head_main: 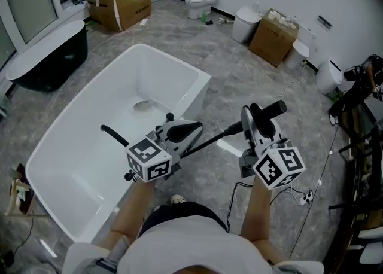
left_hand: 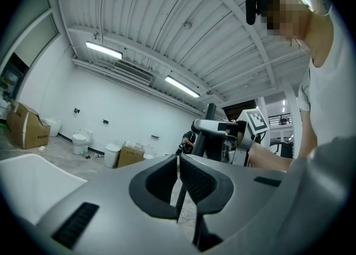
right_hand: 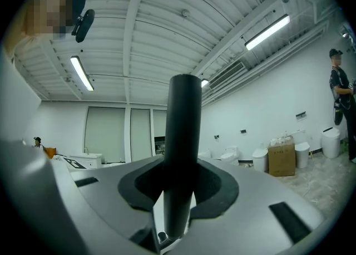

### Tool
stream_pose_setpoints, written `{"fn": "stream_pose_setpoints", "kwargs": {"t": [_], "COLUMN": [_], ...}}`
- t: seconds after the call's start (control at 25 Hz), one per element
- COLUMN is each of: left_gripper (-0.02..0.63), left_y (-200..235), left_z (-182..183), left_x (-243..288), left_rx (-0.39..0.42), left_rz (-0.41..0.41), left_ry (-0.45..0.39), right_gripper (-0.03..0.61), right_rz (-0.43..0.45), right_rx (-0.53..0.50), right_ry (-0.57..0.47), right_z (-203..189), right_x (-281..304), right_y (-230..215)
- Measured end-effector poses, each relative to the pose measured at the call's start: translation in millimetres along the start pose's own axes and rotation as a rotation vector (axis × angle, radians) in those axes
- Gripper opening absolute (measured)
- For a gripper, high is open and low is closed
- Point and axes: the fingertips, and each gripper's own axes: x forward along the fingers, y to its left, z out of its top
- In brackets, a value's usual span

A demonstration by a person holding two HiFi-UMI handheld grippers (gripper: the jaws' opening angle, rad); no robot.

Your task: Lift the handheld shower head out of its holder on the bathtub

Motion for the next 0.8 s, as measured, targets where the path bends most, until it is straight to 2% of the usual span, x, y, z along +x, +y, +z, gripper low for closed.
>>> {"fn": "stream_pose_setpoints", "kwargs": {"t": [0.44,0.8], "left_gripper": [0.020,0.020], "left_y": [13.4,14.9], "left_z": [-1.8,-2.4], "left_x": [-20.6,-24.7], "left_rx": [-0.006,-0.008], "left_rz": [0.046,0.047], "left_ry": [0.007,0.006], "right_gripper": [0.115,0.115], "right_rz": [0.027,0.031], "right_rx": [-0.056,-0.044], "right_ry": [-0.007,-0.012], "right_z": [3.2,4.1], "right_x": [17.4,23.6], "right_y": [20.0,21.3]}}
